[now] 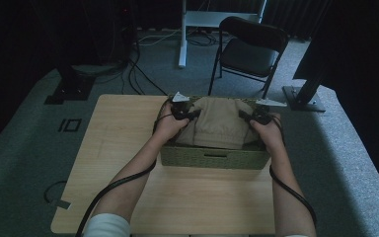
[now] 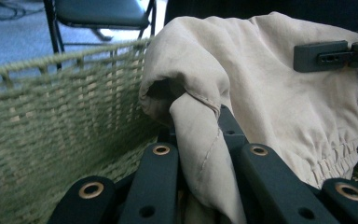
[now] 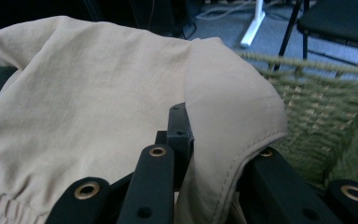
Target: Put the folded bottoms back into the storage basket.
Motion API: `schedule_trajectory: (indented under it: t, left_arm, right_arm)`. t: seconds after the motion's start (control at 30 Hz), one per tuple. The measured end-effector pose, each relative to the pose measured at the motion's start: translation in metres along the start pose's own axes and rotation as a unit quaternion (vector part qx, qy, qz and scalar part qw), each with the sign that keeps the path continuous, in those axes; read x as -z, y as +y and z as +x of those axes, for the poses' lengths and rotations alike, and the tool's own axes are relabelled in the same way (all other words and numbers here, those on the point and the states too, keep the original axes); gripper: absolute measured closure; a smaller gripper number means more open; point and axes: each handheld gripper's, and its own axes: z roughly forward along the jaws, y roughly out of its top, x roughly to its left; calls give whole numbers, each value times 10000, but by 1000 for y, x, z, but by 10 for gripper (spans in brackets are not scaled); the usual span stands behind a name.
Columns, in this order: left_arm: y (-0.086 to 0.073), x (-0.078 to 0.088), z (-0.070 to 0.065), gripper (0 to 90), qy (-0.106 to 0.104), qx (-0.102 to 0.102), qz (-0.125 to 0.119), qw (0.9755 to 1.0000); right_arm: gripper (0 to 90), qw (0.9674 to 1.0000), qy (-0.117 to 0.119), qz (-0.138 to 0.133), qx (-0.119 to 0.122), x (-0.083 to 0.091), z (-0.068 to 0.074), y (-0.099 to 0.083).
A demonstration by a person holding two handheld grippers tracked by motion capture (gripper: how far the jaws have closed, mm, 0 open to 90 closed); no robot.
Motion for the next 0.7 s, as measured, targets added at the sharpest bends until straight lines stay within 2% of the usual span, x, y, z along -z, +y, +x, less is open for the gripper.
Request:
schedule_trajectory:
  t: [0.1,0.17,0.33,0.4,0.6,0.67,0.7]
  left_arm:
    - [-7,-7,3,826,58,41,175,9998]
    - [-11,-10,4,826,100,147,254,9995]
    - [-19,-18,6,821,112,136,519,9985]
    - [-23,-22,7,820,131,244,599,9978]
    - [-30,-30,10,805,297,359,792,9958]
    - [-32,-31,11,798,351,339,776,9958]
    - [-33,-32,11,791,362,416,759,9956]
  right_arm:
    - [790,9998,-73,177,-23,-10,-1,-7]
    - [790,9996,-108,263,-64,-15,-2,-11]
    - [789,9982,-243,537,-62,-29,-4,-21]
    - [788,9975,-272,646,-52,-34,-5,-25]
    - [784,9956,-365,861,-66,-44,-7,-28]
    - [780,9950,-384,923,-20,-47,-7,-28]
    - [779,9945,-405,964,6,-48,-7,-28]
